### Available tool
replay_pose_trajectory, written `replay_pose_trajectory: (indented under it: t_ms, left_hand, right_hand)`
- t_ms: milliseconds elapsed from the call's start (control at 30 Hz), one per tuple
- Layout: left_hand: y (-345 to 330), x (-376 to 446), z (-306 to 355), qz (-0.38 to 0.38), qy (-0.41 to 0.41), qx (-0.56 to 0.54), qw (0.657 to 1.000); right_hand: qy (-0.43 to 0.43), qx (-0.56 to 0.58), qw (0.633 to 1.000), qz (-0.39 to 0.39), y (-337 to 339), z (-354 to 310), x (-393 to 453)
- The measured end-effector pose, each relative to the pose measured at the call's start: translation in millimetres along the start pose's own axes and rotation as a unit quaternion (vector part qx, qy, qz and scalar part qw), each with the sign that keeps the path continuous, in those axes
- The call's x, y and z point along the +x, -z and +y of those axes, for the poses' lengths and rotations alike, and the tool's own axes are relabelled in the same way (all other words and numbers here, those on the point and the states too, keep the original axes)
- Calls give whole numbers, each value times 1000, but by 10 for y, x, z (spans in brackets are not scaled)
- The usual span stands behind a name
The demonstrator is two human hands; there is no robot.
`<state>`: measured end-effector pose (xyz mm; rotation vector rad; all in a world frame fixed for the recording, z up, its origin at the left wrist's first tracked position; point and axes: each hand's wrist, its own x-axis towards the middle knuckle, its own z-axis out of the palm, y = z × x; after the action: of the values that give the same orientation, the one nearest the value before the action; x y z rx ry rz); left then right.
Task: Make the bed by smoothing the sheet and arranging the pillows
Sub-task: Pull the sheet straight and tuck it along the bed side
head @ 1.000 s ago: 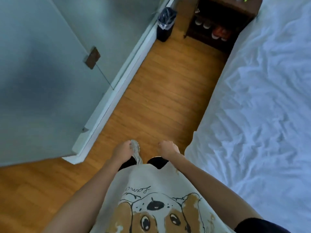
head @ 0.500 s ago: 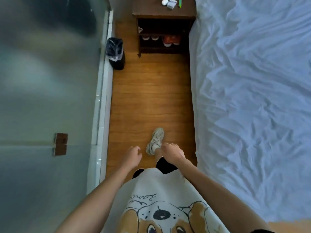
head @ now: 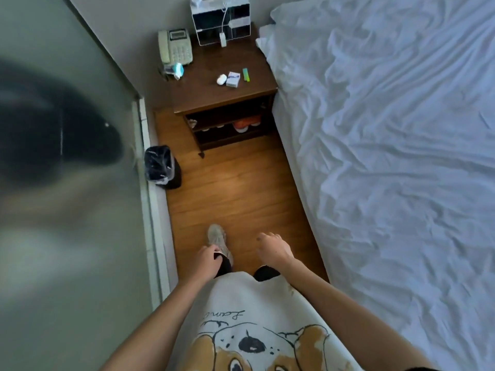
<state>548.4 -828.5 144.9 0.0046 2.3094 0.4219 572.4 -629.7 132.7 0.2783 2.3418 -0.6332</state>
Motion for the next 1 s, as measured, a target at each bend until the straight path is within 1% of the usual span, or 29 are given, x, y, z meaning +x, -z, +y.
replay_pose_trajectory:
  t_ms: [100,200,267,333,433,533,633,700,800,900,1000]
  left_hand:
    - [449,736,109,-21,-24,12,999]
    - [1014,1509,321,-29,-46,28,998]
    - [1411,1898,516,-37,-64,64,995]
    - [1765,2241,724,-42,-92,89,991]
    - [2305,2773,1123,-57,-142,165,974]
    - [2623,3191,1454,-66,-171,202,962]
    - [2835,3659,1820,-81,-164,218,959]
    - [2929,3965,2073,-99,-151,229,957]
    - [3063,4417,2533,-103,-122,230,960]
    - [3262,4659,3045,-121,-91,219,964]
    - [3465,4969,3607,-109,-97,210,967]
  right_hand:
    - [-33,21,999,25,413,-72,580]
    - [-84,64,992,76,876,-198,1148]
    - [-119,87,984,96,1195,-336,1407]
    - [-135,103,980,107,1488,-435,1658]
    - [-156,137,970,126,1971,-500,2037]
    - [-183,163,959,145,2319,-451,2307]
    - [-215,190,944,163,2691,-276,2664]
    - [-219,206,940,160,2918,-115,2927]
    - [-210,212,945,137,3338,219,3393]
    - [-193,219,950,113,3856,494,3697]
    - [-174,207,956,118,4435,763,3971]
